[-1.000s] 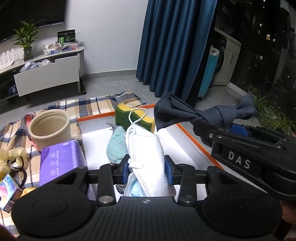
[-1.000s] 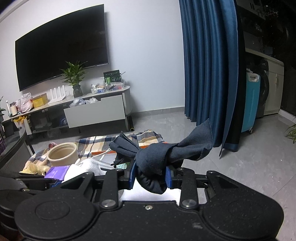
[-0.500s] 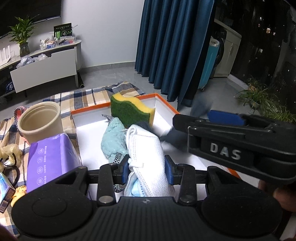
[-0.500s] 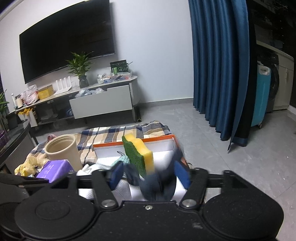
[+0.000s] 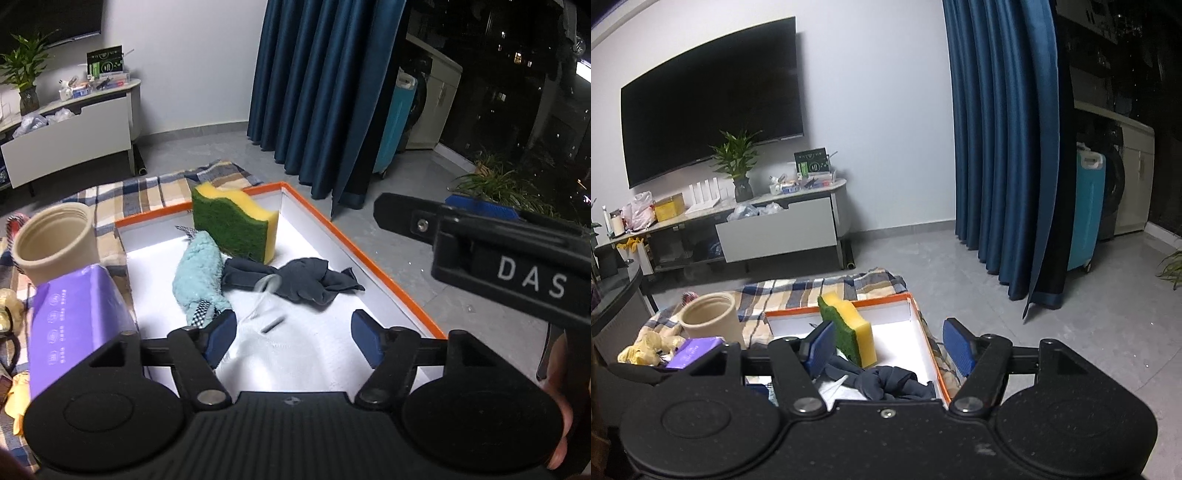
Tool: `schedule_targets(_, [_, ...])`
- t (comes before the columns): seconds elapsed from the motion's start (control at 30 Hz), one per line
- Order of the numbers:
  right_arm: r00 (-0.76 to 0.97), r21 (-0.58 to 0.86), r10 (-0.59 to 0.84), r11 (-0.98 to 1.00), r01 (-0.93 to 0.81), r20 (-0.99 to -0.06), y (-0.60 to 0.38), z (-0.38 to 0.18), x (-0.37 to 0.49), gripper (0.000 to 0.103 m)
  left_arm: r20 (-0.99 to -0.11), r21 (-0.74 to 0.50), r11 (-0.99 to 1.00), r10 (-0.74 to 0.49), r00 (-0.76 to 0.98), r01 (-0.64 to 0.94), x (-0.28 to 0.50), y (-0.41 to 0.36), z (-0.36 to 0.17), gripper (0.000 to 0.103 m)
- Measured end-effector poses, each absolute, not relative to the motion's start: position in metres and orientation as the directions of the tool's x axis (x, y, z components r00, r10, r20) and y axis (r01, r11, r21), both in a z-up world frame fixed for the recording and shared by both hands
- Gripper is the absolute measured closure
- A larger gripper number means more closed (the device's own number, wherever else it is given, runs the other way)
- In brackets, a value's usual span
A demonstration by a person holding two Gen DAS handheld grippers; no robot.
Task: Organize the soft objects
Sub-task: 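Open the right tool over the box while the left tool releases the mask into it, then move both tools back over the pile on the blanket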
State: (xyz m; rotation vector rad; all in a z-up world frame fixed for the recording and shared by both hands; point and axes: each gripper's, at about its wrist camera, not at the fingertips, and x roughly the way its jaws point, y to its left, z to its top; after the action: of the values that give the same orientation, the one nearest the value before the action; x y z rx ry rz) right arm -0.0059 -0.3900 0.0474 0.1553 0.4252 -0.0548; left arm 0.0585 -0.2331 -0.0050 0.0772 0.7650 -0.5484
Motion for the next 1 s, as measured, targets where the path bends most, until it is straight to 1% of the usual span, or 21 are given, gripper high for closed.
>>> schedule_targets(0.1, [0.921,0.144,-0.027,0.986,0.09,-0.389,-0.386,0.053,-0.013,0.025,-0.664,-0.127,0.865,-0.438,0.606,0.486,0.054,-0.227,0.002,0.023])
schedule_targets(0.3, [0.929,0.138,-0.017,0.988,0.073,-0.37,-0.369,0.062,-0.02,0.024,-0.64,-0.091,0.905,-0.373,0.672,0.415,0.045,-0.205,0.02,0.014])
schedule_targets(0.4, [0.93,0.137,0.002,0.989,0.051,-0.367,-0.359,0.065,-0.022,0.024,-0.63,-0.072,0.921,-0.34,0.698,0.384,0.039,-0.192,0.027,0.014])
schedule_targets(1.0, [0.915,0.104,0.152,0.987,-0.121,-0.373,-0.278,0.078,-0.018,0.023,-0.597,-0.093,0.97,-0.233,0.767,0.223,0.025,-0.109,0.042,0.013])
